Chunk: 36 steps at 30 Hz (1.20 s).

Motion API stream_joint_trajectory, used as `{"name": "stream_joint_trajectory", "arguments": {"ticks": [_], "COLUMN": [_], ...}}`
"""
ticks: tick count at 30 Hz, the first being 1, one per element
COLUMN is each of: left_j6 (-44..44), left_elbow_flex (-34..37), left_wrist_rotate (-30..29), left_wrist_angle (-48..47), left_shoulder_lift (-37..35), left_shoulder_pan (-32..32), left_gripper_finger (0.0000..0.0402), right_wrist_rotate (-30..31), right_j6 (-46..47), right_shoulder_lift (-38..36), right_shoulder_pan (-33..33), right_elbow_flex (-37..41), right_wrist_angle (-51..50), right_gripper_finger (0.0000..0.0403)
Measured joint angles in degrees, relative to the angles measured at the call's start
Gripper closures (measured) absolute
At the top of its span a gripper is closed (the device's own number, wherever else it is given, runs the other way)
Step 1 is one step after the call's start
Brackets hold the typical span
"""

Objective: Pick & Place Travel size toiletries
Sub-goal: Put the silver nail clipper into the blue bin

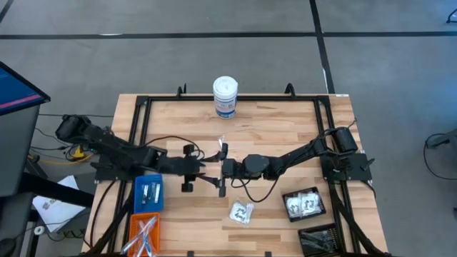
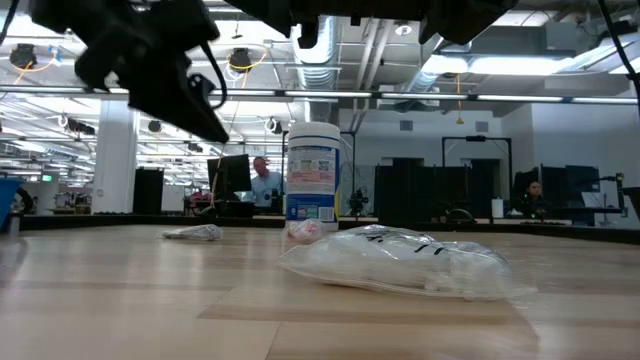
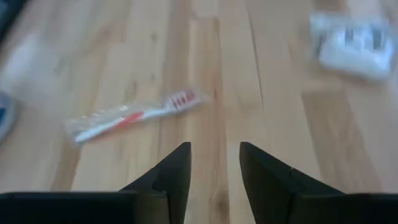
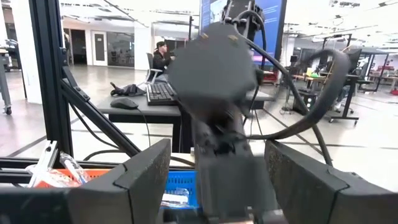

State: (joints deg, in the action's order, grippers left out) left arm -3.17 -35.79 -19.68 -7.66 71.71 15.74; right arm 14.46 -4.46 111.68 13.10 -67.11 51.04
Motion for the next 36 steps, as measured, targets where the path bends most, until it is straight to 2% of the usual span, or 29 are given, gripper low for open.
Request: {"name": "stream_joint_trajectory", "arguments": {"ticks": [3,6,15,19,22,27,30,36], "left_j6": [4.89,6.27,6.11,5.49,5.46,5.38,4.09,6.3], "left_elbow_flex": [0.0,-0.02,-0.04,-0.04,0.16,1.58,3.03,6.03], "left_wrist_rotate": [4.59,6.63,5.55,0.76,-2.43,1.02,4.46,4.68], "left_wrist_angle": [-0.06,-0.09,-3.83,-8.81,-8.61,-7.28,-6.69,1.25], "left_shoulder_lift": [2.77,5.73,9.5,9.17,9.2,9.2,9.2,9.2], "left_shoulder_pan": [-2.74,-4.12,-4.93,-4.93,-5.32,-7.33,-9.2,-10.94], "left_gripper_finger": [0.0281,0.0287,0.0286,0.0286,0.0286,0.0285,0.0274,0.0222], "right_wrist_rotate": [0.0,0.0,0.0,0.0,0.0,0.0,0.01,0.0], "right_j6": [0.01,0.01,0.01,0.01,0.01,0.03,0.51,0.64], "right_shoulder_lift": [0.0,0.0,0.0,0.0,0.0,0.0,0.0,0.0], "right_shoulder_pan": [0.0,0.0,0.04,0.0,0.0,0.0,0.0,0.0], "right_elbow_flex": [0.0,0.0,0.0,0.0,0.0,0.0,0.0,0.0], "right_wrist_angle": [-0.34,-1.09,-1.2,-1.3,-1.3,-1.29,-1.29,-1.3], "right_gripper_finger": [0.0148,0.0148,0.0148,0.0148,0.0148,0.0148,0.0148,0.0148]}}
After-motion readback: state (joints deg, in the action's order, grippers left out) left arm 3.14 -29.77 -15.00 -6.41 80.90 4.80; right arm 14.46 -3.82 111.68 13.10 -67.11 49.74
